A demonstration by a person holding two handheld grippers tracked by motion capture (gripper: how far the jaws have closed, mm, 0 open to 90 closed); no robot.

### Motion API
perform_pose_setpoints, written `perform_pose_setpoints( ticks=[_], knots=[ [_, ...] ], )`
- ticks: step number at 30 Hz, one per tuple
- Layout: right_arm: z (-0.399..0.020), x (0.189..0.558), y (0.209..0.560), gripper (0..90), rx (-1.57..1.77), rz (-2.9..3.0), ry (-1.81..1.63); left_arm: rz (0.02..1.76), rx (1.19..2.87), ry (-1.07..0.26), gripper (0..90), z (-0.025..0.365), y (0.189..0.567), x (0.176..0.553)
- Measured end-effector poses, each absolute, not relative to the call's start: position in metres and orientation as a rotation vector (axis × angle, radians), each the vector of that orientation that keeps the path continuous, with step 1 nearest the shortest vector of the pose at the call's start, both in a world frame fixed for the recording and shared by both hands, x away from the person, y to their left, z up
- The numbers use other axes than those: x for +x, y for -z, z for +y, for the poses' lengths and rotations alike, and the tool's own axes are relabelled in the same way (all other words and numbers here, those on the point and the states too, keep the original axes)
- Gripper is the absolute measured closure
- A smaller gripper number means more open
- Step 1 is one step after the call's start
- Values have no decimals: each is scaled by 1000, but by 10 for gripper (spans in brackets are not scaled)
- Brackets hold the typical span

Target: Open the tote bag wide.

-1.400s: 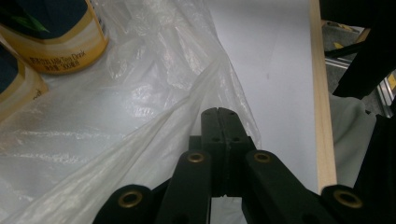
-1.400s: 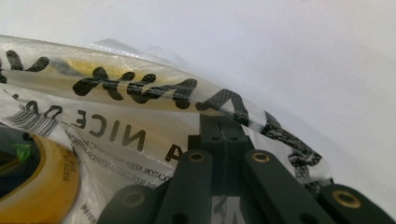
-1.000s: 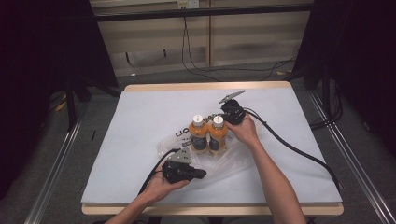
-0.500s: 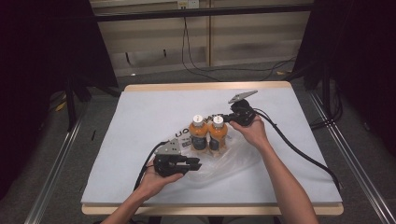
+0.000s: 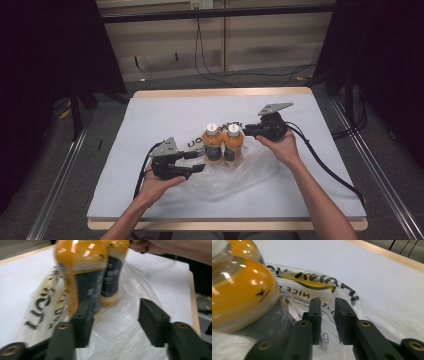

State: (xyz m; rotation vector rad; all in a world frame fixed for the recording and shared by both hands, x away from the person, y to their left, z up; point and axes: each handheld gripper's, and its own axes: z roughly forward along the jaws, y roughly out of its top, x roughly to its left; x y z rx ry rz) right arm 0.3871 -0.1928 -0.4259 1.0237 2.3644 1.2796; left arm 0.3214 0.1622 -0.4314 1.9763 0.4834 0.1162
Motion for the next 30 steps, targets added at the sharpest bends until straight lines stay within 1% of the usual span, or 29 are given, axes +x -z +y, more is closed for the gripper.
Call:
perform_pose_setpoints(
  ticks=[2, 4, 6, 7, 8, 10, 13, 15, 20, 21, 22, 27, 29, 30],
  knots=[
    [-197, 381, 424, 644, 1027, 2350, -1281, 509, 1977, -136, 316, 165, 431, 323],
    [-202, 376, 423, 559, 1033, 2339, -1300, 525, 1979, -157, 252, 167, 431, 325],
    [-205, 372, 421, 408, 1059, 2313, -1292, 533, 1982, -163, 201, 169, 430, 327],
    [-207, 370, 420, 370, 1069, 2305, -1291, 542, 1975, -170, 185, 171, 429, 327],
    [-210, 366, 419, 365, 1072, 2294, -1302, 548, 1983, -187, 163, 173, 428, 327],
    [-215, 360, 418, 289, 1082, 2282, -1317, 552, 1989, -201, 135, 176, 427, 326],
    [-221, 349, 416, 245, 1097, 2257, -1328, 571, 1997, -230, 112, 185, 426, 325],
    [-225, 343, 415, 166, 1125, 2232, -1311, 587, 1993, -235, 100, 189, 426, 324],
    [-234, 325, 415, 167, 1124, 2225, -1317, 597, 2002, -230, 88, 197, 426, 321],
    [-234, 325, 415, 167, 1124, 2225, -1317, 604, 2012, -243, 88, 200, 426, 319],
    [-240, 314, 414, 167, 1129, 2199, -1335, 618, 2010, -244, 83, 205, 428, 318],
    [-253, 297, 410, 173, 1173, 2148, -1375, 655, 2004, -264, 78, 217, 429, 314],
    [-262, 286, 410, 189, 1197, 2116, -1366, 668, 2003, -270, 73, 222, 430, 312],
    [-266, 281, 411, 214, 1199, 2107, -1365, 679, 2001, -277, 70, 224, 430, 311]
  ],
)
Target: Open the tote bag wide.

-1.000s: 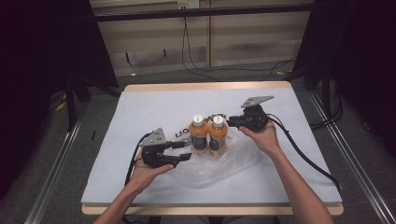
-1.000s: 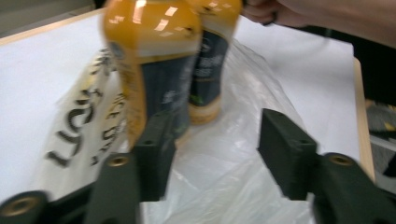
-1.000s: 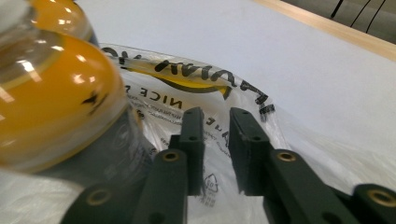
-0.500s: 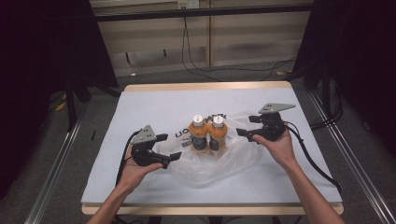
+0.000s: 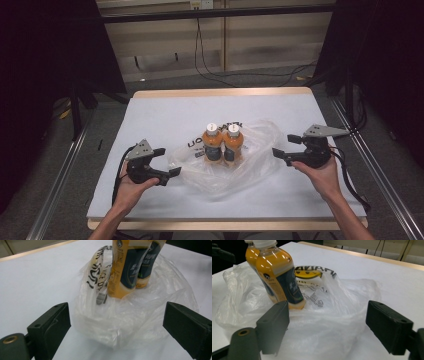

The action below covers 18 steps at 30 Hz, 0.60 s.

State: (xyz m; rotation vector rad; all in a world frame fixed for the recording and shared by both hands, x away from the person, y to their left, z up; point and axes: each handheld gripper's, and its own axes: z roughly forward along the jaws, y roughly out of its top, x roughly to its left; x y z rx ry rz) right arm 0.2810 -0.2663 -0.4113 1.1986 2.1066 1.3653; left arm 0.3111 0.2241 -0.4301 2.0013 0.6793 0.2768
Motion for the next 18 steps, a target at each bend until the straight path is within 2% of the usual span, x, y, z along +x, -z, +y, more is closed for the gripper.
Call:
perform_pose_setpoints(
  ticks=[2, 7, 10, 18],
  knots=[
    [-271, 272, 413, 244, 1192, 2077, -1357, 690, 1997, -275, 66, 229, 432, 310],
    [-283, 254, 418, 241, 1218, 2057, -1350, 717, 1989, -287, 49, 238, 436, 304],
    [-290, 243, 421, 189, 1248, 2042, -1361, 700, 2012, -299, 44, 243, 438, 298],
    [-308, 212, 432, 186, 1316, 1990, -1328, 774, 1997, -314, 35, 258, 449, 282]
  ],
)
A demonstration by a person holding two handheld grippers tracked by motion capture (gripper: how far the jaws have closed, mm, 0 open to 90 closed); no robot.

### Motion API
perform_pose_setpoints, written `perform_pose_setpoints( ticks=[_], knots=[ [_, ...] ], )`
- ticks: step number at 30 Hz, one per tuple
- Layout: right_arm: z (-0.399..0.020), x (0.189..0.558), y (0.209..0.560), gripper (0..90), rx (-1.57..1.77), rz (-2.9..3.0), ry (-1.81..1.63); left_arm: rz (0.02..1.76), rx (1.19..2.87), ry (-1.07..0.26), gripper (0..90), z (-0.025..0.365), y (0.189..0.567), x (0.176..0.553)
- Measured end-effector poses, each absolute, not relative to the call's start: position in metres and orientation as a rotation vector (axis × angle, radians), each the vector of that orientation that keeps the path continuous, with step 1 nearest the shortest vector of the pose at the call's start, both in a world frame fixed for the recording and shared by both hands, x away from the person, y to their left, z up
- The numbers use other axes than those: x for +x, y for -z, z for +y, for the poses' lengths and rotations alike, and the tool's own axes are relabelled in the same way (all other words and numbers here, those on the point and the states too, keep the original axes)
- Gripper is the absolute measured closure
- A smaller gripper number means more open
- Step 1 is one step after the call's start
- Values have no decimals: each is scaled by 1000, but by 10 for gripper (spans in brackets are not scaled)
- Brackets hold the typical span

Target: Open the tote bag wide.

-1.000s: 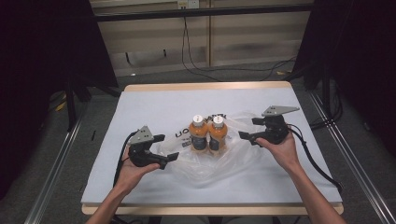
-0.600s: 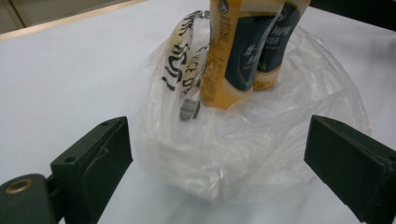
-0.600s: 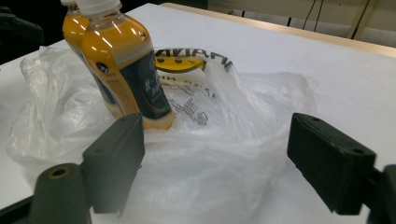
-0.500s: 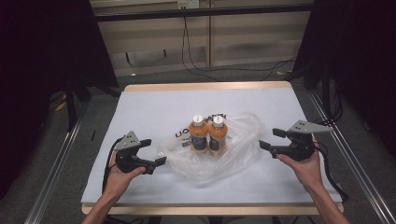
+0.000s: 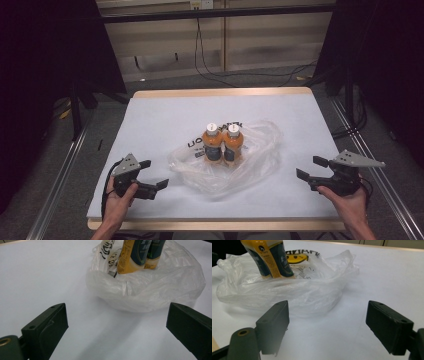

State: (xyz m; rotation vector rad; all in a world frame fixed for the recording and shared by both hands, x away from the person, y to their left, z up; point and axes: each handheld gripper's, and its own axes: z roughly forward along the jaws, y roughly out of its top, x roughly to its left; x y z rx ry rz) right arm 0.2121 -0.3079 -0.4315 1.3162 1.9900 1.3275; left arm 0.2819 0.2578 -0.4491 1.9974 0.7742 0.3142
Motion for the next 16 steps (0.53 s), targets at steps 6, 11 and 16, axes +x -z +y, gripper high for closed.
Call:
perform_pose_setpoints(
  ticks=[6, 11, 16],
  knots=[
    [-315, 195, 439, 182, 1333, 1974, -1316, 850, 1958, -355, 32, 278, 454, 270],
    [-322, 183, 444, 182, 1359, 1946, -1310, 854, 1972, -334, 30, 284, 459, 270],
    [-324, 174, 448, 165, 1371, 1940, -1297, 830, 1972, -355, 30, 285, 458, 267]
  ],
)
